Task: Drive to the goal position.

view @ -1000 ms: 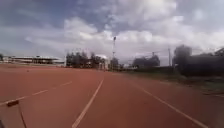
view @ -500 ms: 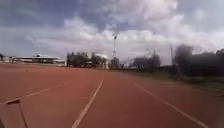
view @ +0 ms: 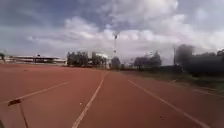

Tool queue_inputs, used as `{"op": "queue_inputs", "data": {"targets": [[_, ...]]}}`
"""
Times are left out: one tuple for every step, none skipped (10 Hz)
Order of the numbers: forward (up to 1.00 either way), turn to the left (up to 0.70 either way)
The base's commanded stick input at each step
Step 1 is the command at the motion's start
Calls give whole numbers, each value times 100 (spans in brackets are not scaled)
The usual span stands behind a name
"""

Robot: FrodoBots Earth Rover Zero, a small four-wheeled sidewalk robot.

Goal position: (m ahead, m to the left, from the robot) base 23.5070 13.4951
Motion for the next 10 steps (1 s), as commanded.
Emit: {"op": "queue_inputs", "data": {"targets": [[70, 0], [70, 0], [70, 0], [70, 0], [70, 0], [70, 0], [70, 0], [70, 0], [70, 0], [70, 0]]}}
